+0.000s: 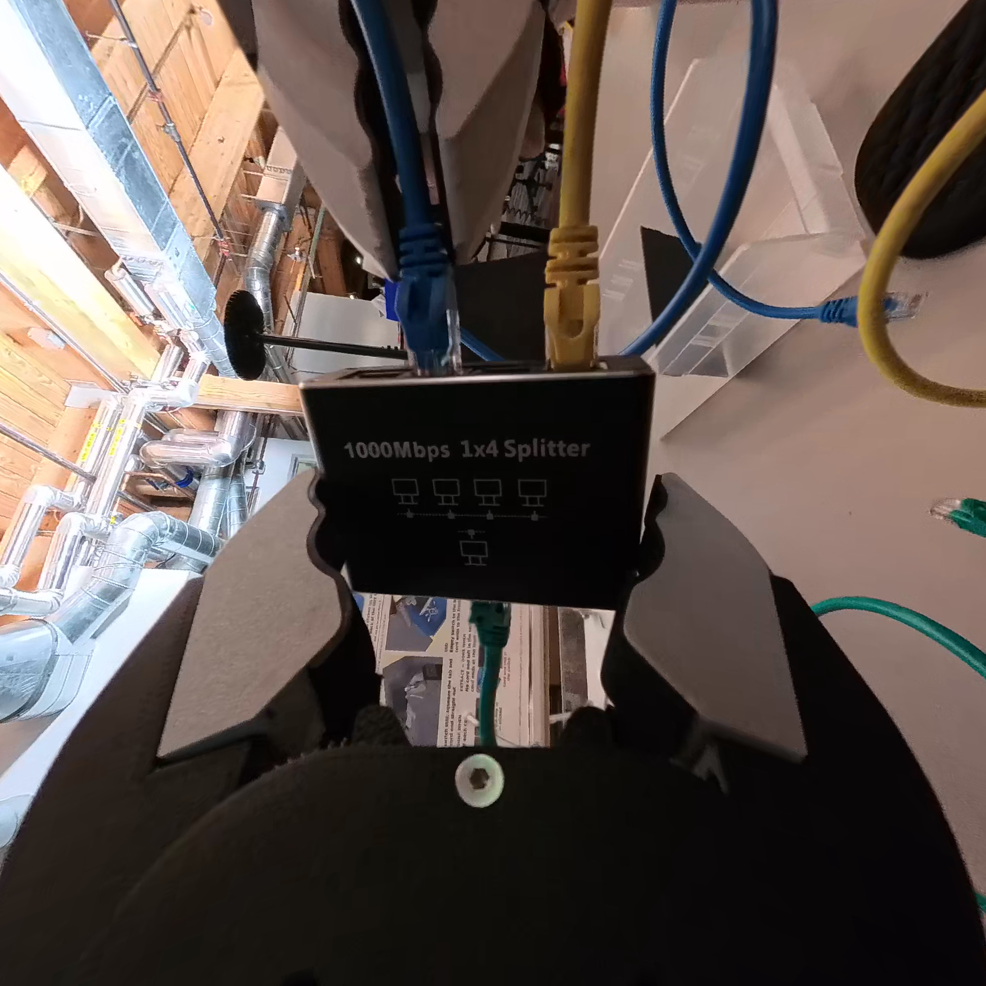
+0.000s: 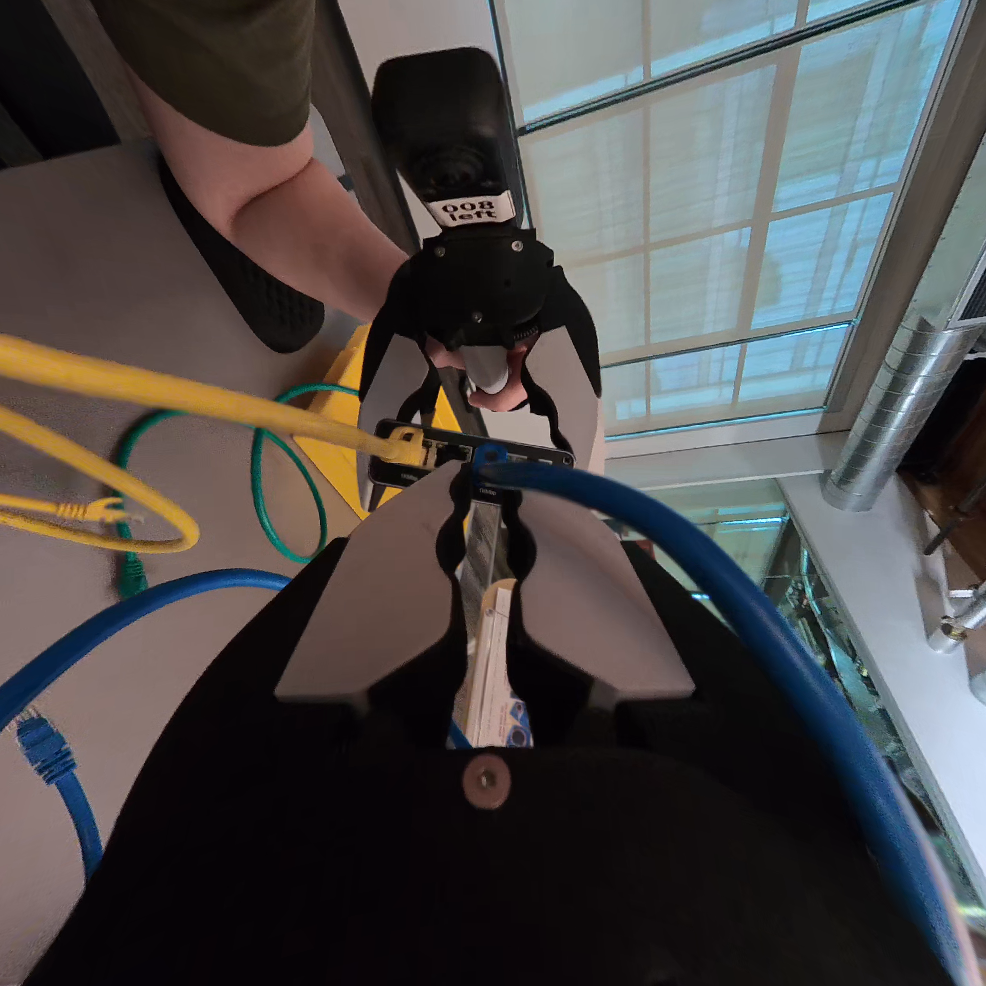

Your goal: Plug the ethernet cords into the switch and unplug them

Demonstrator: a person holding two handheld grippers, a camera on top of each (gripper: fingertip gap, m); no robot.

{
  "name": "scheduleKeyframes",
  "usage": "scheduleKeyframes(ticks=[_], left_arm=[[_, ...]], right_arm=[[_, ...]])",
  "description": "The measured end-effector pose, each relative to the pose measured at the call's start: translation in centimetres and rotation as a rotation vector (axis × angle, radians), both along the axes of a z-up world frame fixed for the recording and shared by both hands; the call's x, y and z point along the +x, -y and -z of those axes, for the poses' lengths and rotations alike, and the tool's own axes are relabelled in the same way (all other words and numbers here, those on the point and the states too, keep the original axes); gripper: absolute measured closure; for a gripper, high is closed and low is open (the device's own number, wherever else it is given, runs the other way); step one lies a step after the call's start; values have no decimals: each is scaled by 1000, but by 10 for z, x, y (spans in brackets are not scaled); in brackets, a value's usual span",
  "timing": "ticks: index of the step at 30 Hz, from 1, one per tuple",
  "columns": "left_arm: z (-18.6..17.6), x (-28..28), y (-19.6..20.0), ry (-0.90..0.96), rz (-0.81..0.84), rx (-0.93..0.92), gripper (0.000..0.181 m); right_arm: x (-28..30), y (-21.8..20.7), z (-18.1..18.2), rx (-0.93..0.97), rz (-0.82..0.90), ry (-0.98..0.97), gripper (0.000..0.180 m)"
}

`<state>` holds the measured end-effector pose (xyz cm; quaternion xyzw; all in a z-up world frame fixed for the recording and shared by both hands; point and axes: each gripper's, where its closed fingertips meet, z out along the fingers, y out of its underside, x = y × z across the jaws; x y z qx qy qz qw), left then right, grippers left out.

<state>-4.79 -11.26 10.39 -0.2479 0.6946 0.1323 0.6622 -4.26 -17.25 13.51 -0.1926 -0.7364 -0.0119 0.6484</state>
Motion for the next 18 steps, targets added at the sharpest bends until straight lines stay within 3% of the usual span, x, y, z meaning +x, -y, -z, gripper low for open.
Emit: scheduleKeyframes(ticks=[11,18], left_arm=[[-35,4,0,-60,-87,104,72],[-59,10,-3,-112,-168,258,72]], right_arm=[[11,0,-27,45,17,-147,169],[15,11,-44,280,60,-225,170]])
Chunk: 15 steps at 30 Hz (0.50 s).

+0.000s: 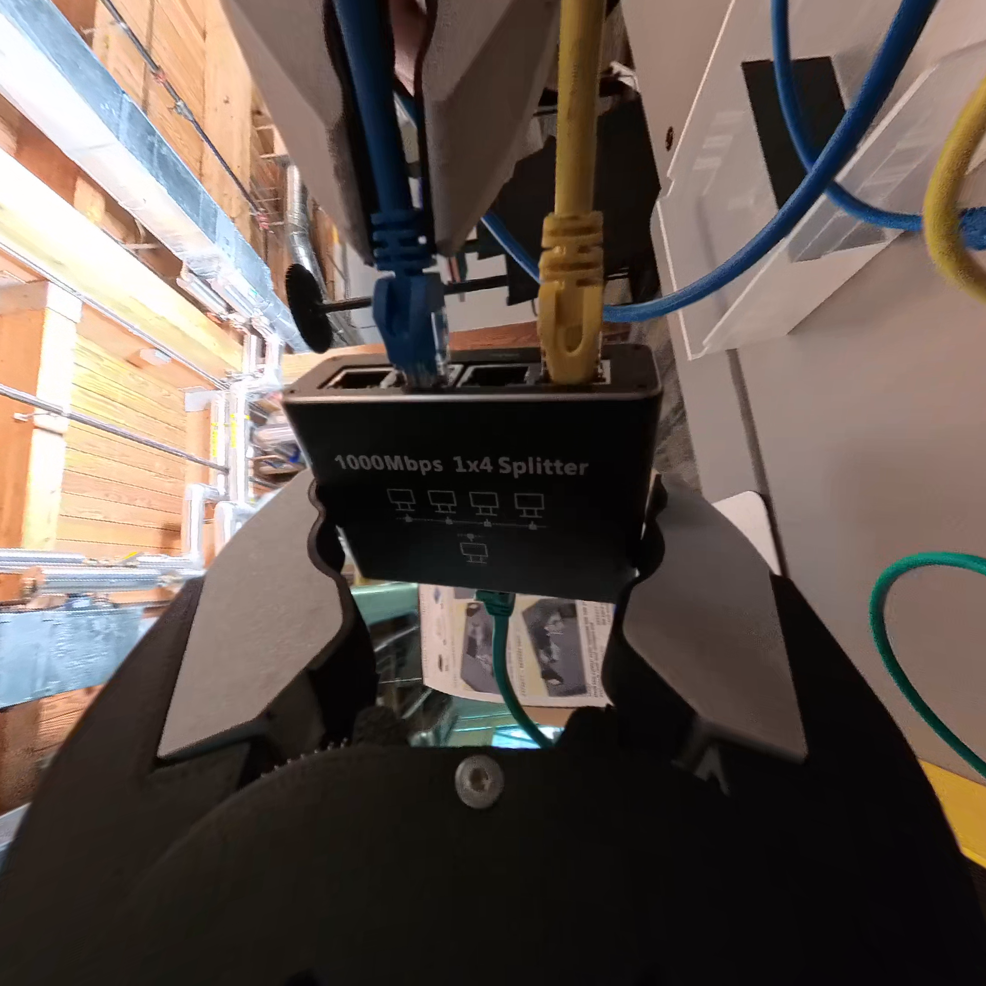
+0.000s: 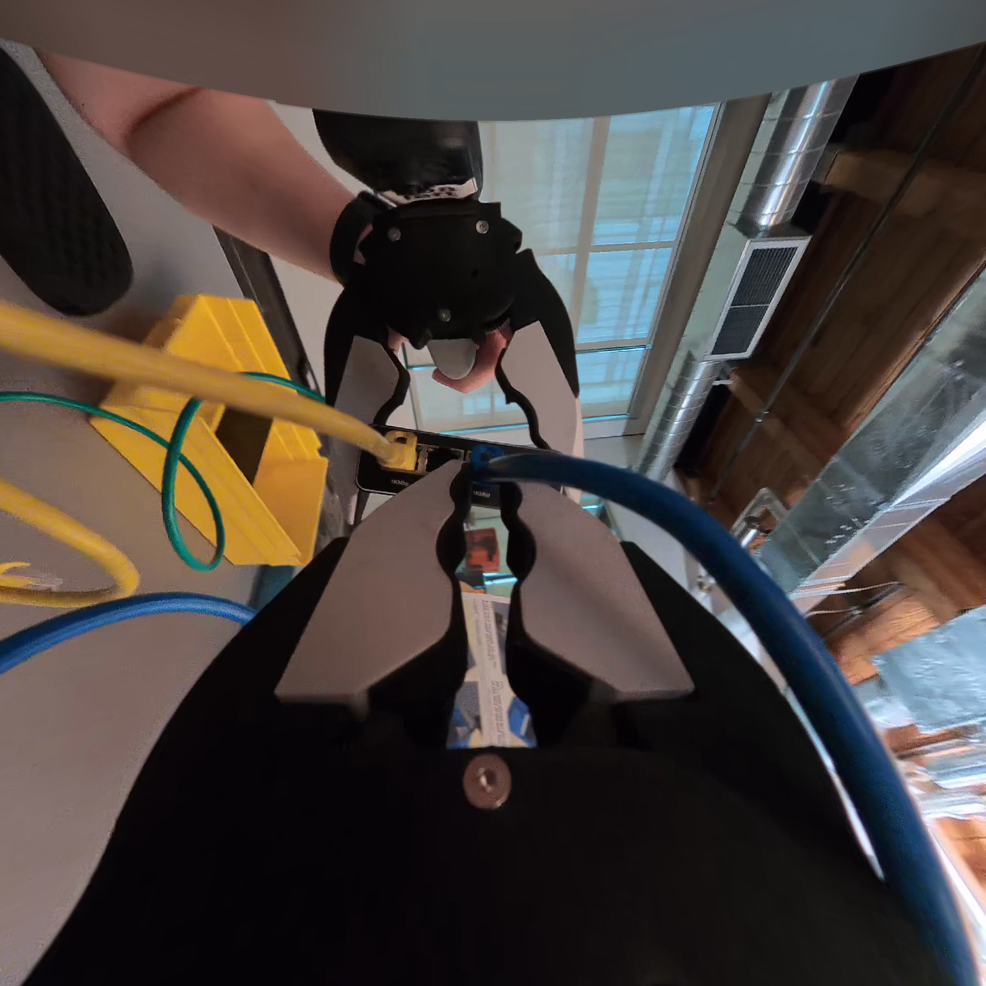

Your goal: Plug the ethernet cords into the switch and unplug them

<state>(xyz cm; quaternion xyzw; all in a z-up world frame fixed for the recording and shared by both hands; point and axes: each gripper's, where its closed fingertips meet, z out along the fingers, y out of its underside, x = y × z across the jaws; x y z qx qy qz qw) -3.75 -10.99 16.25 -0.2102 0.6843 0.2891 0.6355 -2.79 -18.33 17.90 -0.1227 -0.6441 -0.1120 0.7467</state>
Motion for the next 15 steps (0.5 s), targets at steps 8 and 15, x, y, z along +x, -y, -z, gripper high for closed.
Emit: scheduleKeyframes(ticks=[8,15], left_arm=[[-5,11,0,26,-29,44,72],[-10,14,7,15,-47,32,73]], right_arm=[[10,2,-2,-2,53,8,170],[15,7,-8,-47,11,-26,170]])
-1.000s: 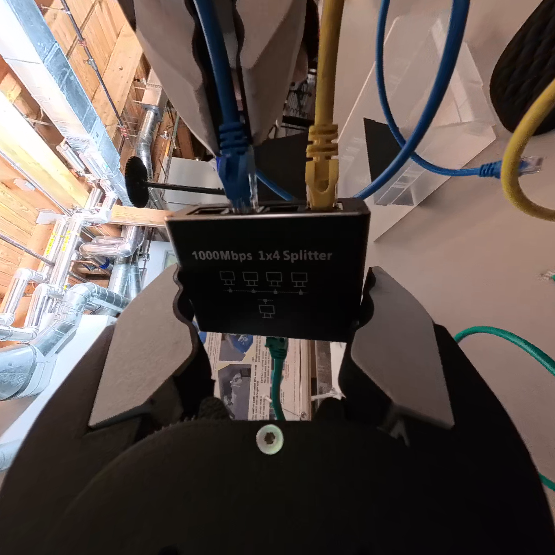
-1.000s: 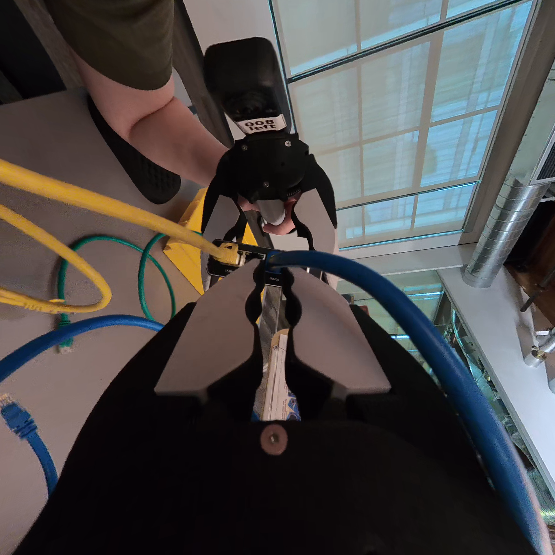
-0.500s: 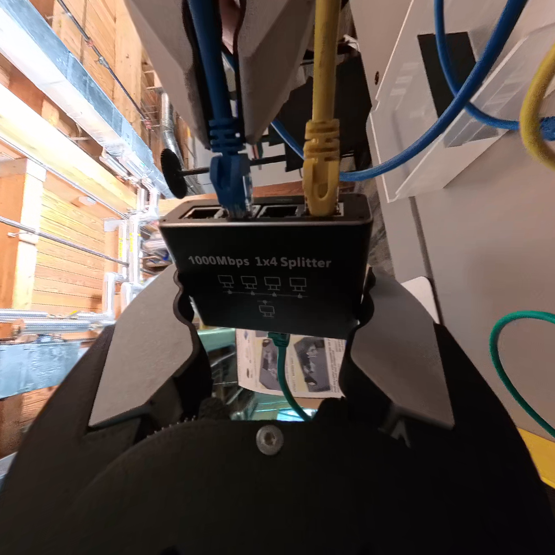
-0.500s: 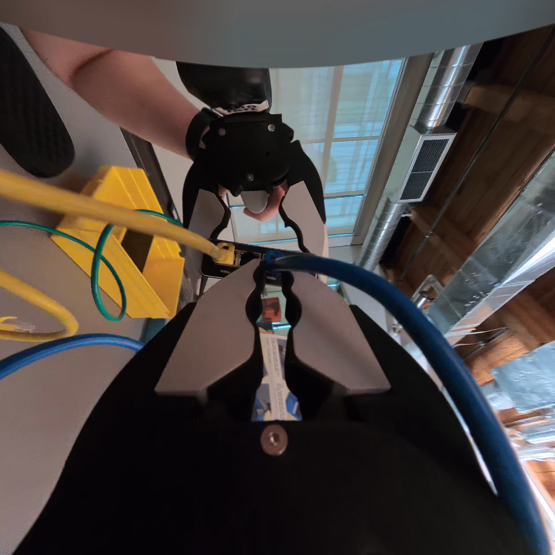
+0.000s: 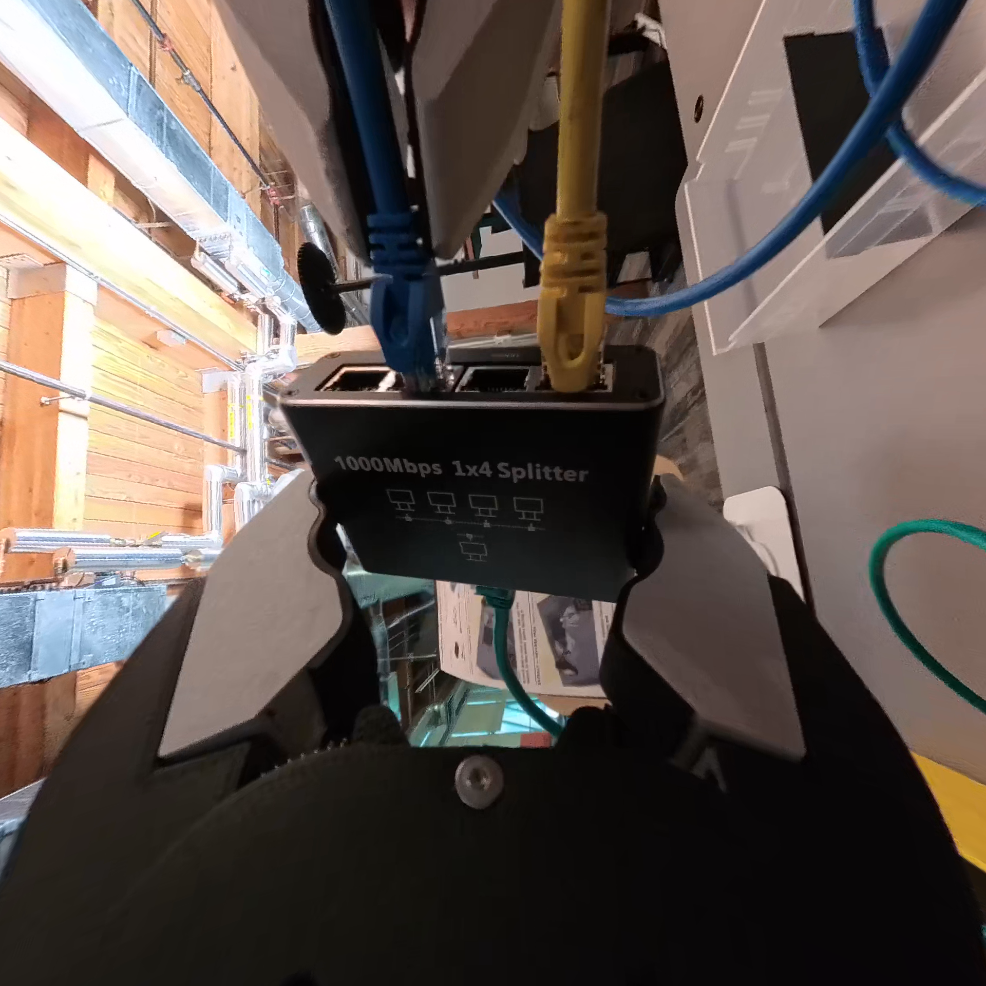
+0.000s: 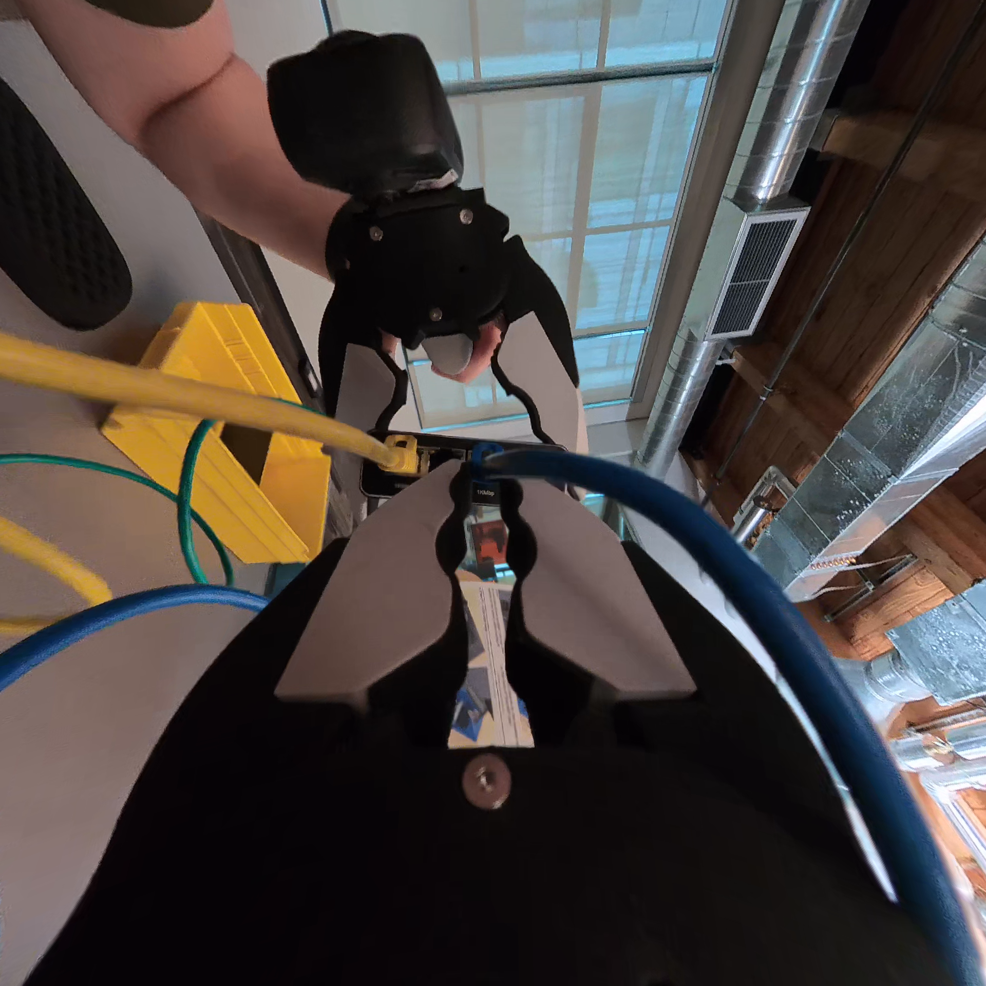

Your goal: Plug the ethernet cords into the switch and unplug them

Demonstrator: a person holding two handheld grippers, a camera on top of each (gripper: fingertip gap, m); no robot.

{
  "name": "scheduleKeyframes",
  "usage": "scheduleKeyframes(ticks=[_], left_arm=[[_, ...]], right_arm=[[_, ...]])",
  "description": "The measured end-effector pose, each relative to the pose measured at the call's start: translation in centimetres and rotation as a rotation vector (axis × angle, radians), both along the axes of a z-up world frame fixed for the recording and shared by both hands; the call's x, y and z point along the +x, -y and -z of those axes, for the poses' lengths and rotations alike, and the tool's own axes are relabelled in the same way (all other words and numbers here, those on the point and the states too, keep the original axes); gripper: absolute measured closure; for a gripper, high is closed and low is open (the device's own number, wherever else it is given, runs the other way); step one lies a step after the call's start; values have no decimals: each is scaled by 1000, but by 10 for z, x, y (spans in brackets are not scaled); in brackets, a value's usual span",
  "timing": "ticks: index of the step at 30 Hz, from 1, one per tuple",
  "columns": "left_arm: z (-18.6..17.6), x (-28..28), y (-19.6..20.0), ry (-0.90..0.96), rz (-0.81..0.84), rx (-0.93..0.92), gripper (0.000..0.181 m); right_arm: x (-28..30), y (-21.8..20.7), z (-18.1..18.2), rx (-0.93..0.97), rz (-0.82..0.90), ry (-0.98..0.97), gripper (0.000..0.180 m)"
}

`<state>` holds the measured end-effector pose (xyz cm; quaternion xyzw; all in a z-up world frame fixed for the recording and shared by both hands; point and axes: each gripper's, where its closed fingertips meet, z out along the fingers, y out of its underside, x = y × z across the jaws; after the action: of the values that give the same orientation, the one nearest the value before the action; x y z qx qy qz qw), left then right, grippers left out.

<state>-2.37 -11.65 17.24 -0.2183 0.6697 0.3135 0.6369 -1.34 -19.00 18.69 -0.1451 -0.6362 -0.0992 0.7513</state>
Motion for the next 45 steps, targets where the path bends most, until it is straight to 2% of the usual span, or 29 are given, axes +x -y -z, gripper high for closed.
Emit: scheduleKeyframes(ticks=[11,22,26,30,35,45], left_arm=[[-2,-2,-1,14,-13,23,73],[-2,-1,-8,22,-36,5,73],[-8,-2,-20,47,-74,-21,72],[-4,-2,-30,19,-89,-67,73],[0,-3,-38,-28,-88,-126,73],[3,-8,-44,-81,-110,-107,73]], right_arm=[[-7,2,-2,-50,-60,-30,169],[-6,-3,-3,-79,-45,-37,169],[-3,-15,-12,-145,-13,-111,169],[-3,-26,-13,-90,37,-130,169],[-2,-37,-13,-121,39,-153,168],[-4,-44,-7,-97,59,-132,164]])
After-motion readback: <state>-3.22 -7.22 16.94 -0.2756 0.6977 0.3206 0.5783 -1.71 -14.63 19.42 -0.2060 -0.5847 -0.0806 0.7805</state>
